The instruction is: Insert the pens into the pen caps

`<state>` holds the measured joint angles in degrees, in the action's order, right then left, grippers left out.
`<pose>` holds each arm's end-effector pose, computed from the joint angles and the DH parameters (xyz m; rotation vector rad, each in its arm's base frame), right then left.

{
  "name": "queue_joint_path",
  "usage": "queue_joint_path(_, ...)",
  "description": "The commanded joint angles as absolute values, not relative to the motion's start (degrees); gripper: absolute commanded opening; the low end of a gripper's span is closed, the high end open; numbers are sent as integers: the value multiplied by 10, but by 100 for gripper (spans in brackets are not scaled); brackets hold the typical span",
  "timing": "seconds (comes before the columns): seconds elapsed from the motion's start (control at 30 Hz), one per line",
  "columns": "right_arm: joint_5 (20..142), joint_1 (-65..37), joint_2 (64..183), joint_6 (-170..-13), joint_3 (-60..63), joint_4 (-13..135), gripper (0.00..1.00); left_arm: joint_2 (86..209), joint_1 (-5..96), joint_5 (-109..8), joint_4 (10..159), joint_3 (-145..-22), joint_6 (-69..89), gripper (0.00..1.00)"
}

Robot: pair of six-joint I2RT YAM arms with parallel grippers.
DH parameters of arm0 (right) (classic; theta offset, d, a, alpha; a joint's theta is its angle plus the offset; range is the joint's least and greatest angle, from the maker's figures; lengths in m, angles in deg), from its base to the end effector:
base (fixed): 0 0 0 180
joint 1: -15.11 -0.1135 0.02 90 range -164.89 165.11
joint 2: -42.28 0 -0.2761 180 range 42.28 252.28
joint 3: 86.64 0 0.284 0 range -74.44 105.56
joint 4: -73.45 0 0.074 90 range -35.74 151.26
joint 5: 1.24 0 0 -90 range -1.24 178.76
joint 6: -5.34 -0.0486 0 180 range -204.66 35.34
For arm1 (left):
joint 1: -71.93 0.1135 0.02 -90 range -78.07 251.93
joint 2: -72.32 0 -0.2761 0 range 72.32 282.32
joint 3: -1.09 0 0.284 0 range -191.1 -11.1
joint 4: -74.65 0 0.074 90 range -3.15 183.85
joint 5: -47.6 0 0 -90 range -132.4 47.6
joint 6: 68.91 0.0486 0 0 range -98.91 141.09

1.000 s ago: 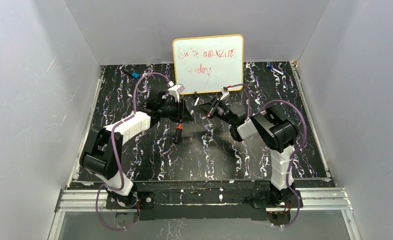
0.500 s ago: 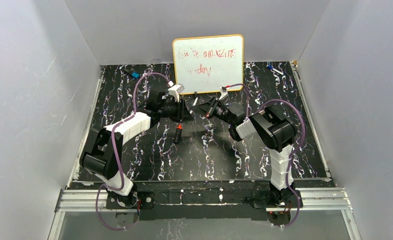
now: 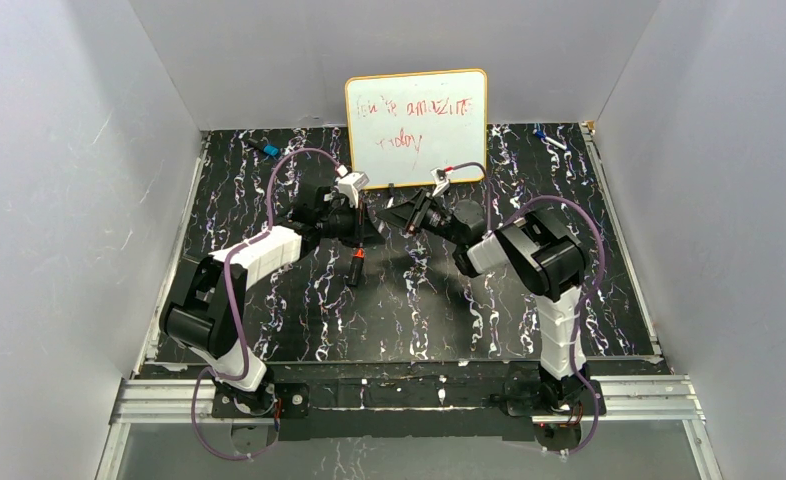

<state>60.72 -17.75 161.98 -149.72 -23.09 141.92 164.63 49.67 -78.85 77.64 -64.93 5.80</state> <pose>0.3481 0.2521 0.1424 -0.0320 1.6252 1.7089 0.3448 -0.1723 0.2083 0.5332 2.0765 -1.0531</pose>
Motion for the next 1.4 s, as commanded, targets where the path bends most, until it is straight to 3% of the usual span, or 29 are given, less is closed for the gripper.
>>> queue_joint_path(0.0, 589, -185, 1626, -1484, -192, 1433, 41, 1634, 492, -787, 810, -648, 85, 0)
queue_joint_path(0.53, 685, -181, 1505, -1230, -178, 1230, 48, 1538, 623, -639, 892, -617, 79, 0)
queue_joint_path(0.77, 696, -222, 1595, -1042, 57, 973, 47, 1484, 665, -567, 915, -599, 73, 0)
queue_joint_path(1.37, 755, -286, 1818, -770, 397, 781, 37, 1460, 715, -603, 916, -598, 67, 0)
